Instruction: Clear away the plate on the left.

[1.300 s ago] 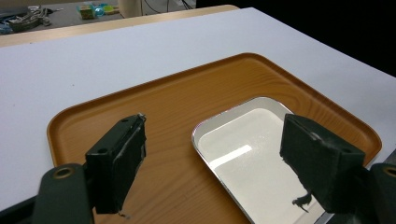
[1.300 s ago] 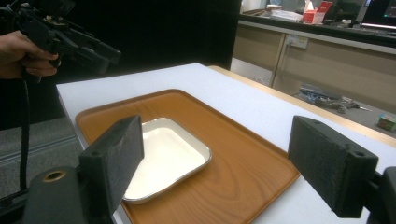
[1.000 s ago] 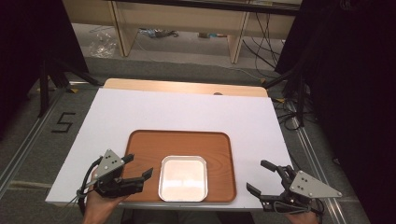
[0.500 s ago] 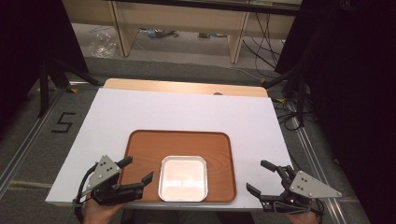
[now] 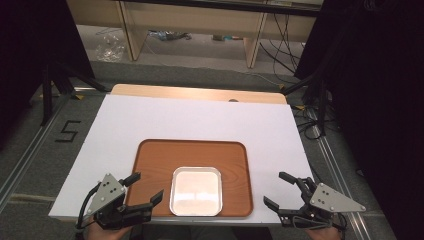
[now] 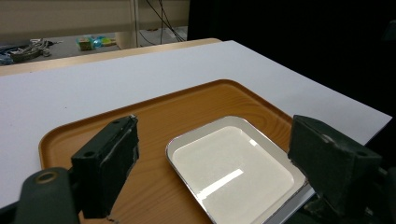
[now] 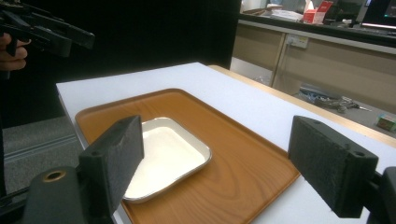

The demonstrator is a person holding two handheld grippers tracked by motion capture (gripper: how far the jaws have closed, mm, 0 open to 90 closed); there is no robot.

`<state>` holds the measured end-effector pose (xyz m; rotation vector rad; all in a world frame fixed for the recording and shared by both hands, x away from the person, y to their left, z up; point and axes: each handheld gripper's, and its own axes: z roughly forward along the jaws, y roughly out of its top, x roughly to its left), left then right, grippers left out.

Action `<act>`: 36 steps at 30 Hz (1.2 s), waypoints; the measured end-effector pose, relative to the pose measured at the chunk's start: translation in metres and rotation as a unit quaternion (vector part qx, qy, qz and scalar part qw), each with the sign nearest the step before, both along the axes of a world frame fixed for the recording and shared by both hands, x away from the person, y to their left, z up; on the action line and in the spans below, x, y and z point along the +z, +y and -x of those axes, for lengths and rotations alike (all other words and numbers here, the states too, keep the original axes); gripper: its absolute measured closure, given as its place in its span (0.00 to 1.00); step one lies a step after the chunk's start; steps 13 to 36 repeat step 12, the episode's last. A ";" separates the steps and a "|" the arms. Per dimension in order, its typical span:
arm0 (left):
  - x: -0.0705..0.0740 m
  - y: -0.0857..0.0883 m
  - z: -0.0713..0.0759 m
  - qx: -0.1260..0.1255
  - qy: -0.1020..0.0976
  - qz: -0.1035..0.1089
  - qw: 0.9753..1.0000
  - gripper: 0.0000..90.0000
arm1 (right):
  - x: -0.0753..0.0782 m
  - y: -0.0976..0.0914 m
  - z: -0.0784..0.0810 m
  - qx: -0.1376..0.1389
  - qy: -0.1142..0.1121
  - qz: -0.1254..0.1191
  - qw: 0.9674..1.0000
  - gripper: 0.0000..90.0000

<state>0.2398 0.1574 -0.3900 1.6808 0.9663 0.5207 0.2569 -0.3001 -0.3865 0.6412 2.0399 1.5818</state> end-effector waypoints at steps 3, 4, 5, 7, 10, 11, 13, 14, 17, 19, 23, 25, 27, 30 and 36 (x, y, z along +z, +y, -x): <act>0.000 -0.001 0.000 0.000 0.000 0.001 1.000 0.18 | 0.000 0.000 0.000 0.000 0.000 0.001 1.000 0.21; 0.000 -0.001 0.000 -0.001 -0.001 -0.002 1.000 0.18 | 0.000 0.000 0.000 -0.001 0.002 0.000 1.000 0.21; -0.001 -0.002 0.000 -0.002 -0.001 -0.003 1.000 0.18 | 0.000 0.000 0.000 0.000 0.000 0.000 1.000 0.21; -0.001 -0.002 0.000 -0.005 -0.001 -0.005 1.000 0.18 | 0.000 0.000 0.000 -0.001 0.002 0.001 1.000 0.21; -0.002 -0.002 -0.001 -0.005 0.000 -0.010 1.000 0.18 | 0.000 0.000 0.000 -0.001 0.000 0.001 1.000 0.21; -0.002 -0.002 -0.002 -0.005 0.001 -0.007 1.000 0.18 | 0.000 0.000 0.001 -0.003 0.003 0.001 1.000 0.21; -0.003 -0.002 -0.002 -0.002 0.004 -0.006 1.000 0.18 | 0.000 0.000 0.000 0.000 0.000 0.001 1.000 0.21; -0.003 -0.002 -0.002 -0.002 0.004 -0.006 1.000 0.18 | 0.000 0.000 0.000 0.000 0.000 0.001 1.000 0.21; -0.003 -0.002 -0.002 -0.002 0.004 -0.006 1.000 0.18 | 0.000 0.000 0.000 0.000 0.000 0.001 1.000 0.21; -0.003 -0.002 -0.002 -0.002 0.004 -0.006 1.000 0.18 | 0.000 0.000 0.000 0.000 0.000 0.001 1.000 0.21; -0.003 -0.002 -0.002 -0.002 0.004 -0.006 1.000 0.18 | 0.000 0.000 0.000 0.000 0.000 0.001 1.000 0.21; -0.003 -0.002 -0.002 -0.002 0.004 -0.006 1.000 0.18 | 0.000 0.000 0.000 0.000 0.000 0.001 1.000 0.21; -0.003 -0.002 -0.002 -0.002 0.004 -0.006 1.000 0.18 | 0.000 0.000 0.000 0.000 0.000 0.001 1.000 0.21; -0.003 -0.002 -0.002 -0.002 0.004 -0.006 1.000 0.18 | 0.000 0.000 0.000 0.000 0.000 0.001 1.000 0.21; -0.003 -0.002 -0.002 -0.002 0.004 -0.006 1.000 0.18 | 0.000 0.000 0.000 0.000 0.000 0.001 1.000 0.21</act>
